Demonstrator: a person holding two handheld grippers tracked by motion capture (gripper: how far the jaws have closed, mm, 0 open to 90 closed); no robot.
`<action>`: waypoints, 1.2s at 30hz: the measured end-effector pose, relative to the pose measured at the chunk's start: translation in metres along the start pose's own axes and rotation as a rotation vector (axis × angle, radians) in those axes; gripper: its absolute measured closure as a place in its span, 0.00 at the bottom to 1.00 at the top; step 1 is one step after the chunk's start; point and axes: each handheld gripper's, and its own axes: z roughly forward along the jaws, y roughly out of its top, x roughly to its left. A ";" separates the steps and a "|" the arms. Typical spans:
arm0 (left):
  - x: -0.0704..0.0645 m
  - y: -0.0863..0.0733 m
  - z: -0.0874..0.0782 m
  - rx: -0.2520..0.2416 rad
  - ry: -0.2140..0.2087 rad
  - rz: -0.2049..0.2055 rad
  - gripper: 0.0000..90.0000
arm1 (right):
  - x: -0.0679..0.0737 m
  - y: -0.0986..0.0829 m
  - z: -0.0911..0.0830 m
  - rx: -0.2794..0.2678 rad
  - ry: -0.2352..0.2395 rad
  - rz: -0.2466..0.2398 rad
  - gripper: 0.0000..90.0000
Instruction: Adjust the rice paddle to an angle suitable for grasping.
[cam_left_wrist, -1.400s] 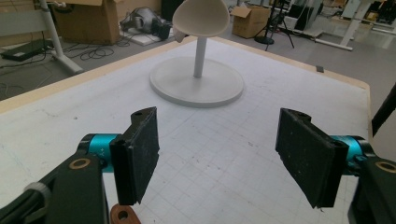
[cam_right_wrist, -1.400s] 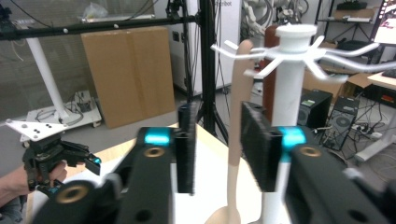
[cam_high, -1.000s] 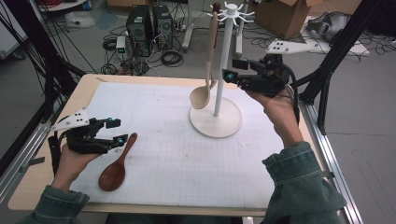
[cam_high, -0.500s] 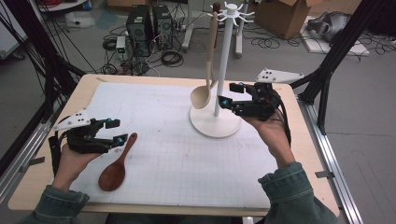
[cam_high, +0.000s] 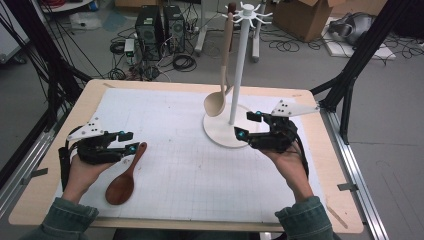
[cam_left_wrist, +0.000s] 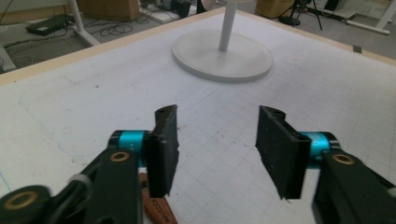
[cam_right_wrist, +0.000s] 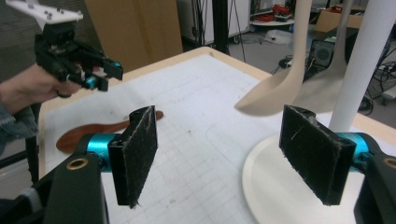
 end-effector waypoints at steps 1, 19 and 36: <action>0.001 0.000 0.000 0.005 -0.001 -0.004 0.62 | 0.001 -0.004 0.000 0.001 0.000 -0.002 0.30; 0.031 -0.023 0.018 0.161 0.113 -0.059 0.99 | 0.006 -0.052 -0.004 0.014 -0.017 0.007 0.30; 0.035 -0.045 0.040 0.304 0.124 -0.084 0.99 | 0.013 -0.066 -0.015 0.018 -0.043 -0.002 0.29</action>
